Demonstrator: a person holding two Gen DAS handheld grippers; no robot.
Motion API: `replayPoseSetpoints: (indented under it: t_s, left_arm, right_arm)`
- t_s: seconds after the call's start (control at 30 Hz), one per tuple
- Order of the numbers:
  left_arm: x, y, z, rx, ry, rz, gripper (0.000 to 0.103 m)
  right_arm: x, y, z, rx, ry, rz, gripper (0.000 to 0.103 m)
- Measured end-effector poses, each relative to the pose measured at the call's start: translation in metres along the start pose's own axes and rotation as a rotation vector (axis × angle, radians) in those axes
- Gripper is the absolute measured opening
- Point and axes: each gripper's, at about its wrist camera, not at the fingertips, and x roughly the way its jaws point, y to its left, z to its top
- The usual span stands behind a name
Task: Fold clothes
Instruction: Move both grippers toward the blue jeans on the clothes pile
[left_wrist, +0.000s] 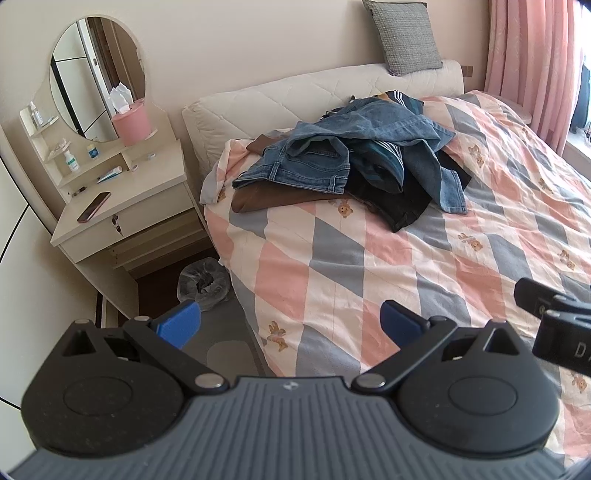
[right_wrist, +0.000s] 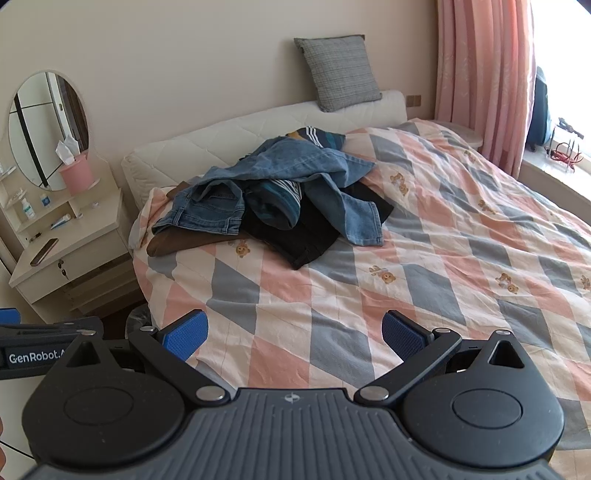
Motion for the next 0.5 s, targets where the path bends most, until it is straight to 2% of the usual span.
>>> replayPoseSetpoints:
  t_s: [0.2, 0.27, 0.5]
  left_arm:
    - [-0.002, -0.003, -0.003, 0.006, -0.017, -0.005, 0.103]
    - [-0.003, -0.004, -0.004, 0.008, -0.023, -0.007, 0.103]
    - [-0.002, -0.014, -0.001, 0.074, -0.016, 0.036, 0.103]
  right_arm:
    - [0.003, -0.009, 0.0, 0.023, -0.014, 0.02, 0.103]
    - [-0.001, -0.005, 0.003, 0.007, -0.011, 0.002, 0.103]
    - [0.005, -0.01, 0.008, 0.005, -0.015, -0.008, 0.103]
